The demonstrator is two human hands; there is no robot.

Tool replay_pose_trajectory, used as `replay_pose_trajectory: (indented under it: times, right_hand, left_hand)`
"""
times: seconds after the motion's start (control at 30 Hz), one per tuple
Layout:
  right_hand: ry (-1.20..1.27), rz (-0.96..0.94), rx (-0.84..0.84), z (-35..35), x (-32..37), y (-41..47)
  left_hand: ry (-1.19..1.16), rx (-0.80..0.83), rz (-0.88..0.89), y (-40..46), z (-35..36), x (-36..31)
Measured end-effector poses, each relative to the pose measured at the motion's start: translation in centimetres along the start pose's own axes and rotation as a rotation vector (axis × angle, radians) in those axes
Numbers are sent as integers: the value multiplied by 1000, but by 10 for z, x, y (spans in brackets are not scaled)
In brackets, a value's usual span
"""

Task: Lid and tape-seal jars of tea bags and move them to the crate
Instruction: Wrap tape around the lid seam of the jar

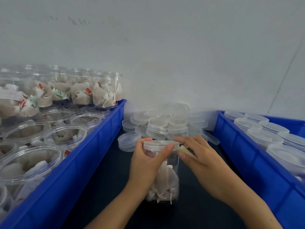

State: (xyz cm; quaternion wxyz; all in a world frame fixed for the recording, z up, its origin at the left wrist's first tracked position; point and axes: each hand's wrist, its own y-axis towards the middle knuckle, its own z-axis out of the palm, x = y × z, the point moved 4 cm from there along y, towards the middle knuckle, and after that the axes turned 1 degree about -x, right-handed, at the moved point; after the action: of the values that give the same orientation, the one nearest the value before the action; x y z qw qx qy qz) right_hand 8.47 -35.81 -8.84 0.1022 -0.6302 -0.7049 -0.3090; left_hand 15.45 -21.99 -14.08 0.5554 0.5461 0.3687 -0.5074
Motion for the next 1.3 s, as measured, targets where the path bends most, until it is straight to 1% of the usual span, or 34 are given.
replay_pose_trajectory:
  times: [0.1, 0.17, 0.27, 0.37, 0.47, 0.7, 0.77, 0.87, 0.97, 1.03, 1.13, 1.2, 1.27, 1.3]
  right_hand:
    - [-11, 48, -12, -10, -6, -1]
    - [-63, 84, -22, -10, -8, -3]
    - [-179, 152, 24, -7, -10, -4]
    - [-168, 214, 57, -7, -16, -4]
    - [-188, 199, 78, -8, -19, -2]
    - [-131, 136, 101, -14, -14, -4]
    - [-170, 131, 78, -17, -12, -5]
    - [-292, 102, 13, -21, -4, -6]
    - [-369, 81, 12, -18, -3, -7]
    - [-317, 80, 25, -14, -7, -6]
    - [-103, 109, 35, -7, -15, -2]
    - [16, 144, 32, -5, -20, -1]
    - [52, 152, 25, -4, -23, -1]
    - [52, 149, 16, -3, -24, -1]
  left_hand:
    - [-23, 38, 19, 2, 0, 1]
    - [-32, 56, 36, 1, 2, 2]
    - [-34, 88, 58, 1, 3, 2]
    - [-32, 135, 42, 3, -2, 4]
    - [-26, 206, 32, 6, -4, 5]
    - [-60, 367, -3, 11, -7, 6]
    - [-85, 391, -32, 11, -7, 5]
    - [-121, 402, -61, 9, -6, 5]
    - [-150, 410, -95, 9, -7, 8]
    - [-175, 415, -113, 9, -7, 10]
    - [-148, 392, -117, 8, -7, 11]
    - [-84, 360, -107, 7, -7, 10]
    - [61, 326, -26, 4, -5, 4]
    - [125, 249, 46, 3, -6, 2]
